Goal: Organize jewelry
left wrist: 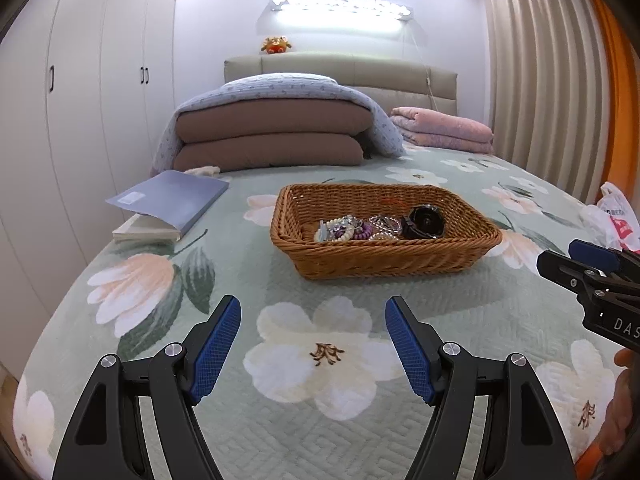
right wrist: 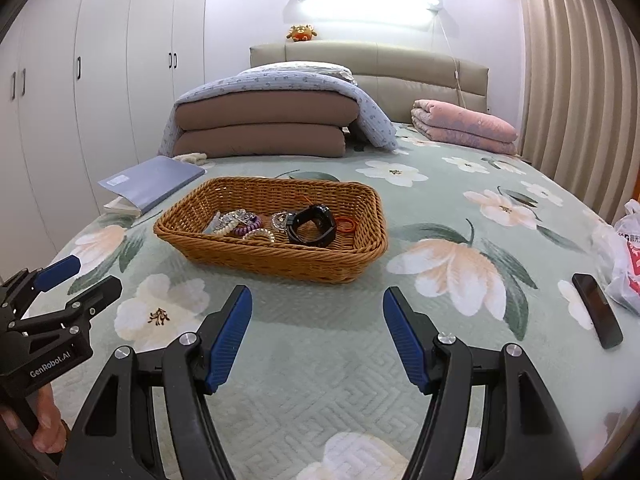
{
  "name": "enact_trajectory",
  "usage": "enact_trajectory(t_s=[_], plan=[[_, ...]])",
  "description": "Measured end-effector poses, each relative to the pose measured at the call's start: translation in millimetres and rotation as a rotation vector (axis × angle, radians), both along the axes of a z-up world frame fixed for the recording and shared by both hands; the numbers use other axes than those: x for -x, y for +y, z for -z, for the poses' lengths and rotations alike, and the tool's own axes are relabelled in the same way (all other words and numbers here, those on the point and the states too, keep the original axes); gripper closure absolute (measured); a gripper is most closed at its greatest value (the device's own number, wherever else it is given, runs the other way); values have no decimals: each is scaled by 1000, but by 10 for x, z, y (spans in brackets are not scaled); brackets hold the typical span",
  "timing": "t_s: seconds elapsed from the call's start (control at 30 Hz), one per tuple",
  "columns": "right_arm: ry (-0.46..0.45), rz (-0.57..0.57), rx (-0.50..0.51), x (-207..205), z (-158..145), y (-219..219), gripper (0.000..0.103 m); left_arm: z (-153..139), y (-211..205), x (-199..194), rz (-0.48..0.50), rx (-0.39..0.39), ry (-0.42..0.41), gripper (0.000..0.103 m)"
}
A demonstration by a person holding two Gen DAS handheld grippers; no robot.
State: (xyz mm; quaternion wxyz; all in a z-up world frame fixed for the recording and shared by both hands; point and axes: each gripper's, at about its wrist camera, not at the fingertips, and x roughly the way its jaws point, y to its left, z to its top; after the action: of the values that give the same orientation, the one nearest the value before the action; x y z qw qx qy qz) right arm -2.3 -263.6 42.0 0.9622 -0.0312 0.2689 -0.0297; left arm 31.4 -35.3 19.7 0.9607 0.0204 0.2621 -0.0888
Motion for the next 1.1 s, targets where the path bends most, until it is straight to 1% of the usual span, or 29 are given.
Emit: enact_trajectory(t_s=[0.17,0.4,1.1], plan=[[-5,0,13,0,-4,28,32,29,-16,0,6,11,16,27],[7,1,17,-32,47,48,32,31,69,-18,-16,36,16,27],[23,9,4,-83,126,18,32,74,21,-18,-4,25,26,27]])
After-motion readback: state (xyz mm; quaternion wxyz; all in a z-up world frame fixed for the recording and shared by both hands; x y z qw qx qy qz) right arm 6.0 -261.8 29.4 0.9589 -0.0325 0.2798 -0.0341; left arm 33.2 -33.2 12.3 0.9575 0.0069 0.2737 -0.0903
